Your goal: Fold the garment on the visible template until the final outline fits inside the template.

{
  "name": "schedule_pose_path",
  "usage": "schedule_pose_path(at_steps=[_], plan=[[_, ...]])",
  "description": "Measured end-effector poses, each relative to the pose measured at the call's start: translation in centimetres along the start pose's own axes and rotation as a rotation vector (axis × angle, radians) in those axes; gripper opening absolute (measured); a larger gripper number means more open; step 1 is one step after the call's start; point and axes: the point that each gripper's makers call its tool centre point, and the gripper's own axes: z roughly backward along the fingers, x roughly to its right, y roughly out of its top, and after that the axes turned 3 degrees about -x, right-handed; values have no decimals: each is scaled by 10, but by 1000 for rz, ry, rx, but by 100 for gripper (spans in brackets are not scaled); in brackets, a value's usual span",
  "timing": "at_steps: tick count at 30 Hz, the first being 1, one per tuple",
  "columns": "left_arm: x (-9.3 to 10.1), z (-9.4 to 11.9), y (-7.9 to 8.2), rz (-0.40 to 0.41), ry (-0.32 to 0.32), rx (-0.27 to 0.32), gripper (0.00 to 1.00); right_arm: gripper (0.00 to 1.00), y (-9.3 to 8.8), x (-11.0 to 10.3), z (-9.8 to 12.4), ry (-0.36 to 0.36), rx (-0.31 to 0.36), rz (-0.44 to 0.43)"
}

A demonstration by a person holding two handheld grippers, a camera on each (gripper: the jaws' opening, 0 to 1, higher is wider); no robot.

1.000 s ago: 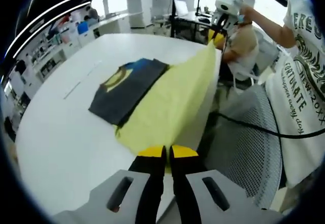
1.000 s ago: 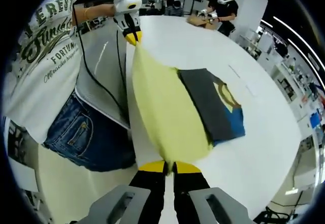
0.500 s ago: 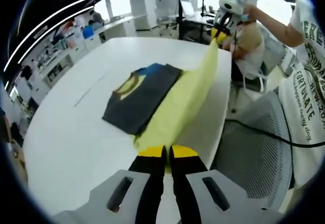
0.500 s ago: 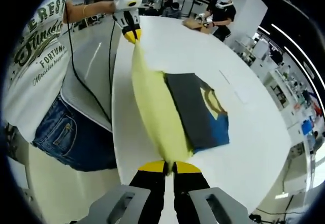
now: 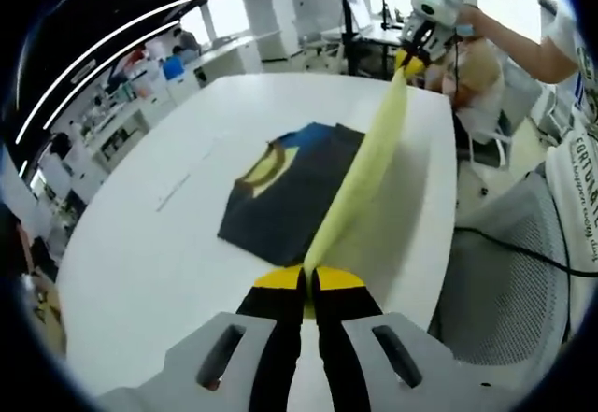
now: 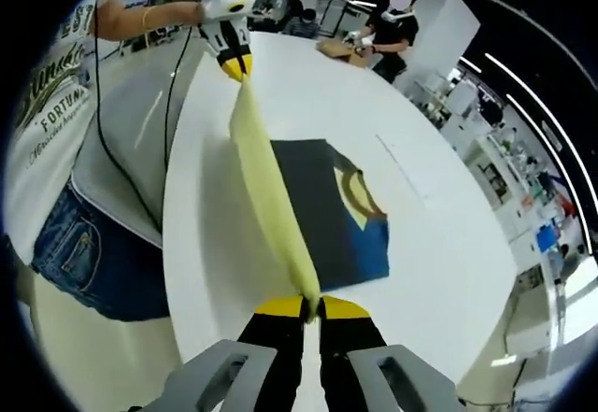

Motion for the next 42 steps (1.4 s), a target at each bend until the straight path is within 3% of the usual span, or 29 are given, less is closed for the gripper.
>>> schedule_pose_path(at_steps=[8, 13, 27, 30, 37, 42], plan=[[-27, -11, 8, 13, 23, 14, 1, 0, 10, 38, -12, -105, 15, 0], [-39, -15, 16, 31, 46, 30, 1, 0, 12, 53, -21, -132, 5, 2], [-75, -27, 32, 79, 176, 75, 1, 0, 17, 97, -39, -288, -18, 16], [-85, -29, 40, 112, 195, 106, 1, 0, 15, 108, -43, -335, -37, 34], [-101, -42, 44, 110, 261, 89, 1, 0, 17, 134, -55, -416, -41, 15], [-118, -51, 46, 156, 298, 94, 1, 0, 18, 149, -65, -459, -42, -3]])
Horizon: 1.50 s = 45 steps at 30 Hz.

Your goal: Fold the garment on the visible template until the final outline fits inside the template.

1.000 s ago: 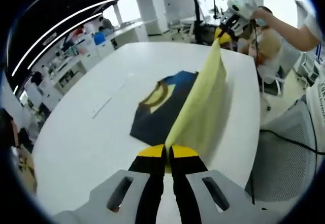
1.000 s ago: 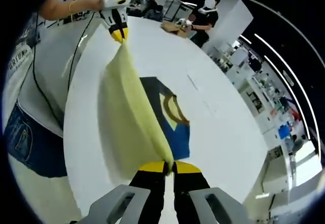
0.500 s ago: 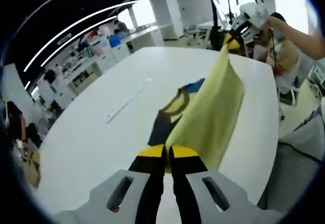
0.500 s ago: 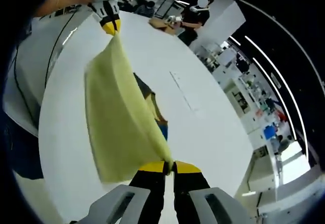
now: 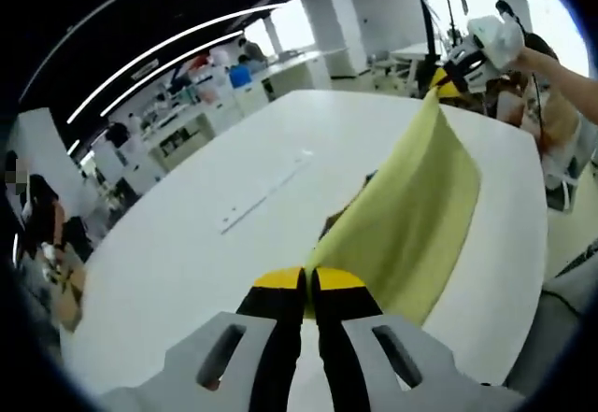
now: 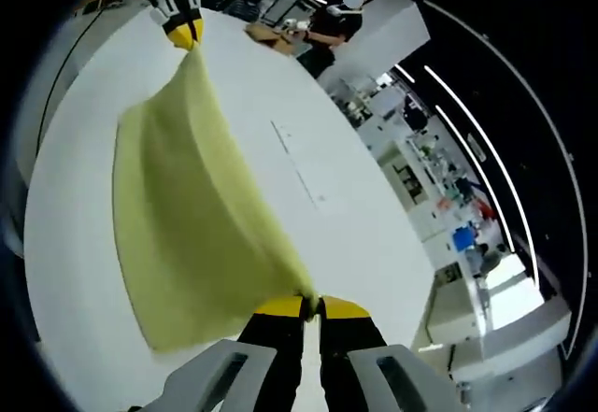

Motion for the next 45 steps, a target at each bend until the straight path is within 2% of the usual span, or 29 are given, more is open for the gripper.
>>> schedule_pose_path(at_steps=[3, 10, 12, 14, 16, 17, 19, 21, 22, 27, 31, 37, 45], plan=[[-9, -10, 4, 63, 39, 33, 1, 0, -2, 4, -14, -26, -10, -19], [-9, -40, -9, 33, 42, -12, 1, 0, -18, -7, -47, 19, -60, -92], [-9, -48, -14, 55, 36, -17, 1, 0, -23, -12, -56, 45, -76, -120], [-14, -57, -22, 124, 58, -27, 2, 0, -25, -16, -62, 64, -79, -134], [-16, -66, -28, 56, 75, -42, 2, 0, -27, -19, -70, 70, -89, -139], [-16, -71, -30, 64, 73, -43, 2, 0, -28, -20, -74, 70, -92, -139], [-16, -81, -36, 108, 66, -46, 2, 0, -32, -23, -82, 75, -114, -143], [-16, -91, -44, 203, 47, -65, 2, 0, -35, -25, -90, 80, -120, -170], [-19, -96, -47, 208, 44, -69, 2, 0, -36, -28, -94, 96, -123, -200], [-22, -115, -57, 259, 12, -74, 3, 0, -48, -41, -111, 151, -159, -234], [-22, -127, -66, 242, -5, -98, 3, 0, -53, -46, -120, 180, -164, -261], [-26, -140, -79, 238, -8, -136, 2, 2, -57, -49, -131, 210, -157, -373], [-23, -143, -81, 217, -22, -132, 2, 2, -64, -51, -136, 226, -163, -407]])
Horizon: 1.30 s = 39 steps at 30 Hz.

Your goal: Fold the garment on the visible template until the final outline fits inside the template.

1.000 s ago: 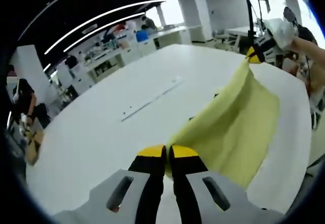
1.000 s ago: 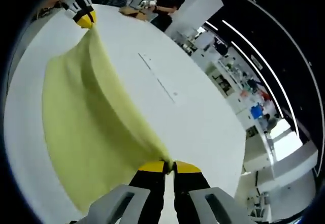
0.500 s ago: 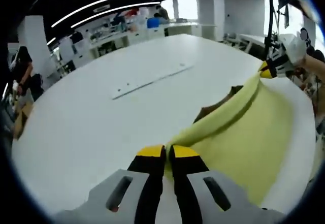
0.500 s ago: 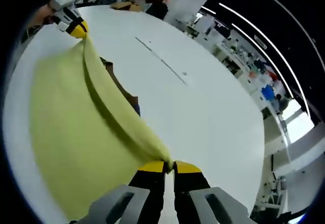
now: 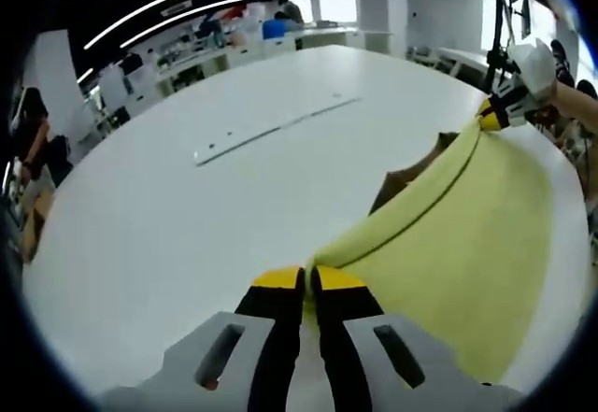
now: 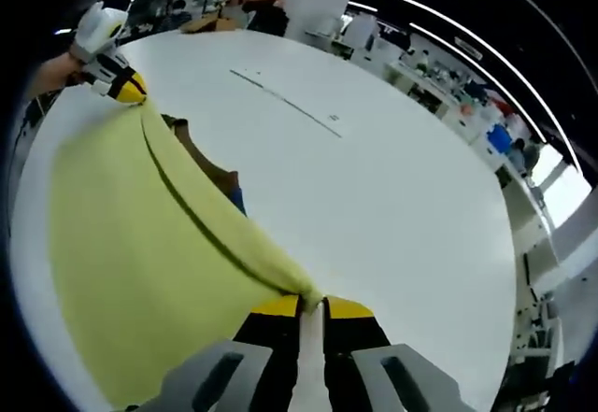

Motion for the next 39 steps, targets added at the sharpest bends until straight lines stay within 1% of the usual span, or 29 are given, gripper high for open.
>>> schedule_pose_path(at_steps=[1, 2, 4, 6, 8, 9, 10, 11, 12, 13, 15, 17, 19, 20, 22, 23, 24, 25, 27, 28, 29, 30, 31, 32, 34, 36, 37, 38, 39], plan=[[0, 0, 0, 0, -1, 3, 3, 1, -1, 0, 1, 1, -1, -9], [0, 1, 0, 5, 0, 6, 3, 0, 0, 0, 3, 7, 6, -37], [1, 4, 1, 18, -12, 24, 5, 4, 3, -4, 7, 31, 31, -62], [4, 7, 2, 12, -33, 43, 9, 10, 3, -8, 8, 54, 36, -45], [7, 11, 5, -17, -54, 69, 13, 20, 6, -7, 10, 39, 49, 2], [7, 13, 5, -26, -57, 72, 15, 23, 9, -6, 11, 33, 61, 22], [8, 14, 5, -44, -65, 73, 17, 23, 10, -6, 12, 29, 67, 30], [9, 15, 5, -51, -74, 76, 19, 22, 13, -5, 12, 25, 77, 39], [13, 17, 5, -75, -96, 81, 21, 21, 15, -4, 12, 22, 85, 48], [14, 17, 4, -102, -101, 80, 22, 20, 20, -3, 12, 19, 109, 66], [12, 16, 1, -193, -89, 57, 26, 21, 26, -3, 12, 19, 129, 103], [12, 13, -2, -237, -81, 46, 28, 23, 30, -9, 11, 36, 144, 155], [8, 8, -2, -262, -56, 39, 26, 19, 29, -11, 7, 31, 132, 180], [7, 7, -2, -278, -40, 32, 21, 16, 27, -13, 6, 34, 126, 183], [3, 4, -2, -310, -7, 11, 13, 4, 21, -13, 0, 45, 112, 170], [3, 2, -1, -306, -3, 17, 8, 0, 20, -13, -2, 48, 107, 167], [3, 2, 0, -303, -7, 23, 5, 0, 18, -12, -3, 40, 99, 165], [3, 2, 1, -301, -7, 26, 3, 0, 18, -12, -3, 40, 102, 163], [-1, 3, 5, -256, 20, 50, 2, 0, 21, -9, -4, 33, 116, 137], [-4, 3, 7, -213, 28, 60, 2, 0, 22, -6, -4, 30, 120, 96], [-4, 3, 8, -171, 23, 72, 2, 0, 22, -7, -4, 32, 123, 72], [-6, 3, 10, -80, 22, 89, 2, 0, 24, -4, -5, 29, 131, 5], [-6, 2, 8, -35, 13, 86, 2, 0, 25, -2, -6, 29, 137, -40], [-10, 1, 8, -3, 28, 89, 3, 0, 26, -1, -7, 33, 145, -101], [-17, 1, 7, 44, 66, 98, 6, 0, 27, 4, -8, 16, 151, -150], [-23, 1, 5, 80, 94, 92, 8, 7, 26, 9, -8, -17, 147, -164], [-23, 1, 5, 83, 89, 95, 10, 12, 26, 10, -7, -26, 146, -162], [-24, 3, 6, 87, 90, 104, 16, 15, 26, 10, -7, -27, 144, -165], [-26, 5, 9, 104, 100, 126, 20, 18, 25, 11, -6, -23, 143, -190]])
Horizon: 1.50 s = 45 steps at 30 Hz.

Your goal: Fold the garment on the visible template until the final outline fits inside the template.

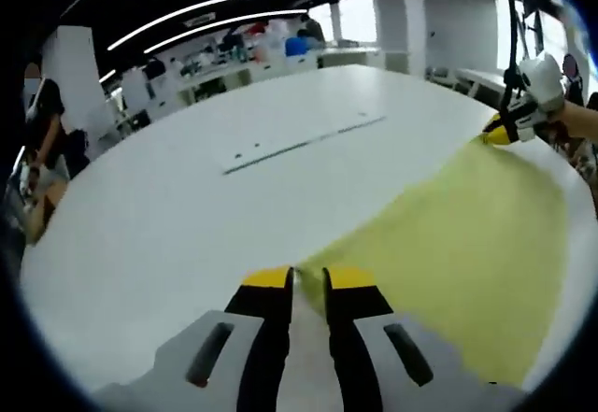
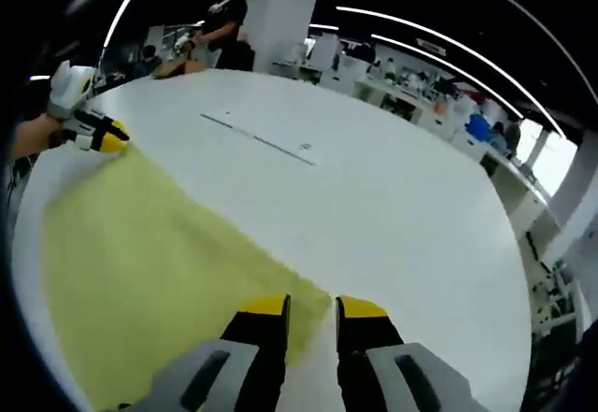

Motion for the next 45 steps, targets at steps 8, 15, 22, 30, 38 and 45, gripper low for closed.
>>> schedule_pose_path(at_steps=[8, 15, 22, 30, 38, 45], plan=[[10, 20, 9, 36, -70, 55, 42, 40, -3, -10, 12, 80, 10, -140], [24, 41, 12, 60, -152, 102, 57, 59, -2, -36, 38, 191, 33, -217], [40, 66, 5, 83, -247, 144, 67, 70, -4, -59, 68, 270, 27, -193], [51, 89, -13, 41, -286, 126, 75, 74, -10, -75, 99, 315, 43, -137], [69, 114, -28, 22, -322, 113, 75, 73, -32, -84, 120, 317, 30, -94], [80, 129, -46, 5, -339, 92, 74, 71, -54, -92, 137, 319, 10, -90]])
